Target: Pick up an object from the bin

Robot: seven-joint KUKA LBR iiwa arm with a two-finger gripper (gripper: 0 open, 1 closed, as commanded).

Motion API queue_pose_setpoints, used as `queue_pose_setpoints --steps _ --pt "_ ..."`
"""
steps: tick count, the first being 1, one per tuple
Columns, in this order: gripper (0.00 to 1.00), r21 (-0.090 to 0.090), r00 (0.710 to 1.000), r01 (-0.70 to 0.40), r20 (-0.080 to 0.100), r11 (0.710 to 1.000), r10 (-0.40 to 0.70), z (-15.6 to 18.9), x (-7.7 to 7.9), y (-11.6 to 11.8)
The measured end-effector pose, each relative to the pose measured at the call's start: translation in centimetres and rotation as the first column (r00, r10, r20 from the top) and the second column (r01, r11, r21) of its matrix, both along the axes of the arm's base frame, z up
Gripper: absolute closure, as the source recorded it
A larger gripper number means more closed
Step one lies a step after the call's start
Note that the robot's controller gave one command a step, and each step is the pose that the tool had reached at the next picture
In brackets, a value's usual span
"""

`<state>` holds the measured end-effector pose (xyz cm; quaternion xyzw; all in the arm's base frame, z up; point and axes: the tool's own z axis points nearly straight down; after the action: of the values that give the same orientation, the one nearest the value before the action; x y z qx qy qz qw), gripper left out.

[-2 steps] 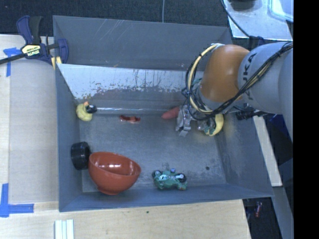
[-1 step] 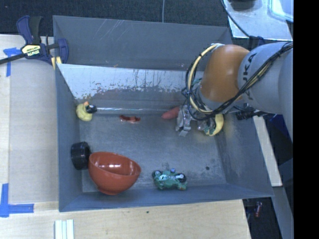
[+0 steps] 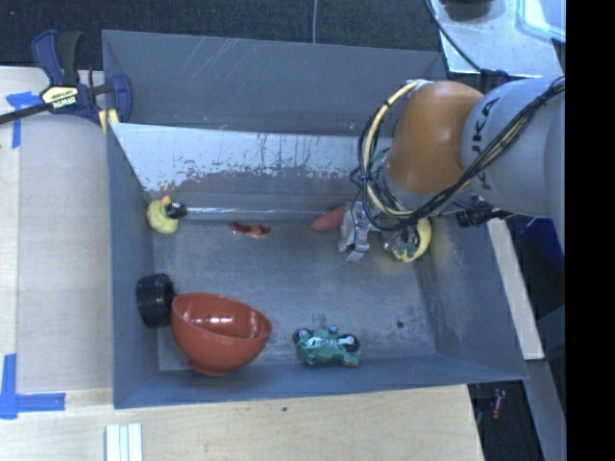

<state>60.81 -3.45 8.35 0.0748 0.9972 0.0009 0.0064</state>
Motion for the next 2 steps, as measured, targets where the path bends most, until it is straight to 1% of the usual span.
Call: queue_pose_setpoints --steps 1,2 --pt "1.00 0.000 1.000 -0.022 0.011 1.000 0.022 1.9 0.4 -0.1" --pt "1.00 0.003 0.995 0.101 0.007 0.995 -0.101 0.4 -1.4 1.5"
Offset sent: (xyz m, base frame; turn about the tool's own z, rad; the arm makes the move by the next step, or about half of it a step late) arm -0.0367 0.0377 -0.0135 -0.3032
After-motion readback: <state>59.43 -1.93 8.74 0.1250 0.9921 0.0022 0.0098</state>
